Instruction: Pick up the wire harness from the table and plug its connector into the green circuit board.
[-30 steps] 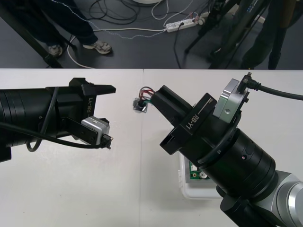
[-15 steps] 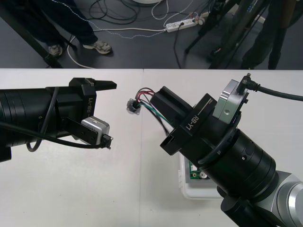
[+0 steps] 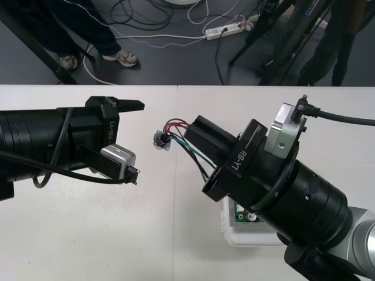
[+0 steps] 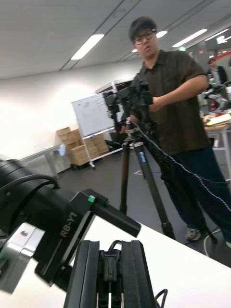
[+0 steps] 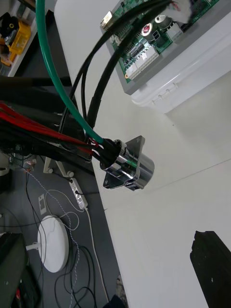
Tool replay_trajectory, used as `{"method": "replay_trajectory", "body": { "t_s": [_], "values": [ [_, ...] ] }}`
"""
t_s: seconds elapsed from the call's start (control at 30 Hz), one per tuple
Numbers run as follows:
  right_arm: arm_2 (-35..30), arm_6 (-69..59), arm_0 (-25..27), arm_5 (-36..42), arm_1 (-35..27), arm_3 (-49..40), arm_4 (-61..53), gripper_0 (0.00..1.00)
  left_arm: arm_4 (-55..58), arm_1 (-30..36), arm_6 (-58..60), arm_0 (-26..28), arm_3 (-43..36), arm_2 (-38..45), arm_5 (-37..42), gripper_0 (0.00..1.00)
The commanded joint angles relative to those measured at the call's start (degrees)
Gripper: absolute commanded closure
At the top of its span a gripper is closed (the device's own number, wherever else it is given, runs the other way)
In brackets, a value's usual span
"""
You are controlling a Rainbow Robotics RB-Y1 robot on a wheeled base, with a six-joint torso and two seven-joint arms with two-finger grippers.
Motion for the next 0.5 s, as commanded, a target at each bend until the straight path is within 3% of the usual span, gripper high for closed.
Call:
{"method": "replay_trajectory", "body": {
  "t_s": [0.03, 0.5],
  "values": [
    [-7.02, -4.73, -2.2, -6.42, -1.71, -0.93, -1.96, 1.0, 1.1, 1.37, -1.54, 1.0, -1.91, 0.33, 2.44, 0.0],
    [-18.8, -17.83, -7.65, -24.52, -1.79, -0.93, -2.05, 1.0, 8.49, 1.98, 3.56, 1.0, -2.0, 5.43, 2.53, 0.0]
  ]
}}
